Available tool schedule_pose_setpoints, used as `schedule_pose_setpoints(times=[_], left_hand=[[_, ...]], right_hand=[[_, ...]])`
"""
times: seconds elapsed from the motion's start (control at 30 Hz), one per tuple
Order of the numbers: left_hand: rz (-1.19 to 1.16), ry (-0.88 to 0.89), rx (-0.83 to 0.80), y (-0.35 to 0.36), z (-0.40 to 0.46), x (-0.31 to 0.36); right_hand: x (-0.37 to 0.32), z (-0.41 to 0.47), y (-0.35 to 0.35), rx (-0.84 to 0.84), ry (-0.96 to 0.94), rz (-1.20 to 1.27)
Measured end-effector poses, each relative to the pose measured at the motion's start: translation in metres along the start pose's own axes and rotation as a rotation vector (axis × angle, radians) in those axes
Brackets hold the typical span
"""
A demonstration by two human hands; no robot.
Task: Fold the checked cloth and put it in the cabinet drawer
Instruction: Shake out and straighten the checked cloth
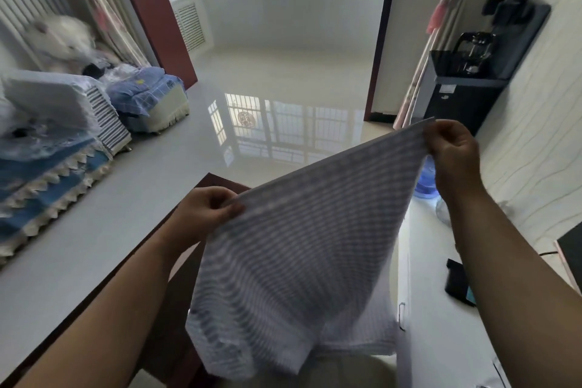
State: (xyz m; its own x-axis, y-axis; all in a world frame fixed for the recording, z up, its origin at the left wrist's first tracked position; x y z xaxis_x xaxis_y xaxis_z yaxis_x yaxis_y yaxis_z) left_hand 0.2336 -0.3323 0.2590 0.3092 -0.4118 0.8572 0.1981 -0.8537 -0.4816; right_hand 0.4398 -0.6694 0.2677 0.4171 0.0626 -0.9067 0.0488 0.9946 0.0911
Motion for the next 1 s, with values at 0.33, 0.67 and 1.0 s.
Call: schedule_pose_setpoints(times=[0.33, 0.67, 1.0], left_hand=[[-0.117, -0.087, 0.025, -0.020, 0.004, 0.000], [0.443, -0.169, 0.352, 0.023, 0.086, 0.006], [0.380, 0.111, 0.176, 0.070, 0.058, 0.063]], right_hand=[[-0.012, 0.014, 0.007, -0.241, 0.158, 0.111], [0.023, -0.004, 0.076, 0.012, -0.082, -0.698], [-0.019, -0.100, 0.115, -0.846, -0.215, -0.588]])
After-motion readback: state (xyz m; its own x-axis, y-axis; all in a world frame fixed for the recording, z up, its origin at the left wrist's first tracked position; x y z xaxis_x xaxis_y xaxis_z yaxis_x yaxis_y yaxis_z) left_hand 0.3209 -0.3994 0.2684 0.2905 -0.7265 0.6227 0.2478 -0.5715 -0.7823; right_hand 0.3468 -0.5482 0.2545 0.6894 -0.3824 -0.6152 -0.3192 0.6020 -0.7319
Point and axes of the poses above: each hand's wrist, its own z-axis towards the middle knuckle, its own y-axis out of the palm, x = y × z, the point moved 1 cm from there along z, towards the middle knuckle, and after that the axes turned 11 degrees about -y, right-handed, at the moved point
